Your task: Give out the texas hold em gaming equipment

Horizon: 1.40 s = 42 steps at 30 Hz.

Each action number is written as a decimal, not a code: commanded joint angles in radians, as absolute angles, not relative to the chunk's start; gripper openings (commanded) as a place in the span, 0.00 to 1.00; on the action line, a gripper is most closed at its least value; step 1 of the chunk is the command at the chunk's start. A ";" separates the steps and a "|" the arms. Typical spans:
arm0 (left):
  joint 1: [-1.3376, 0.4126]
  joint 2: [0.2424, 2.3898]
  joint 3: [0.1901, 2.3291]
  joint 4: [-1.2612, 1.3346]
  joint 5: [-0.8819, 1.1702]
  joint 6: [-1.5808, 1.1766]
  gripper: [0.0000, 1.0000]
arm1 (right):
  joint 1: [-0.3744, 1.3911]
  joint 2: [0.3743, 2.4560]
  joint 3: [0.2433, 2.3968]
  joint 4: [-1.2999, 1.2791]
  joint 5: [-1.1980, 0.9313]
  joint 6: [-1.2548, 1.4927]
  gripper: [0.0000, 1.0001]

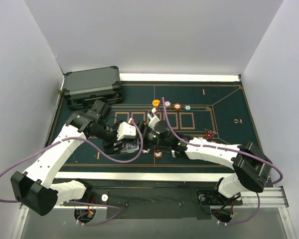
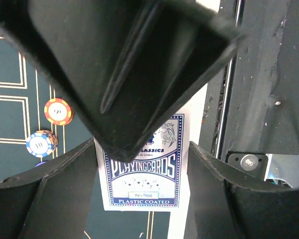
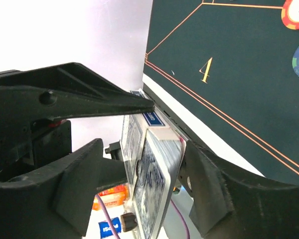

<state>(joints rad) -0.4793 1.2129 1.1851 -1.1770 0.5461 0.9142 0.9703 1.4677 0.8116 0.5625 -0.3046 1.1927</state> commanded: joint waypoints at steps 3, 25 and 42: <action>-0.512 1.204 1.259 -1.152 0.529 0.850 0.00 | 0.977 1.497 0.786 0.759 -0.324 1.284 0.48; -0.512 1.154 1.269 -1.039 0.551 0.649 0.89 | 0.954 1.483 0.703 1.006 -0.364 1.399 0.00; -0.457 1.006 1.147 -1.097 0.635 0.807 0.94 | 0.959 1.460 0.709 1.031 -0.382 1.413 0.01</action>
<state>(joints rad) -0.4854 1.0012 1.1393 -1.0515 0.5640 0.7303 0.9504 1.4994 0.6933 0.9463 -0.3813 1.4178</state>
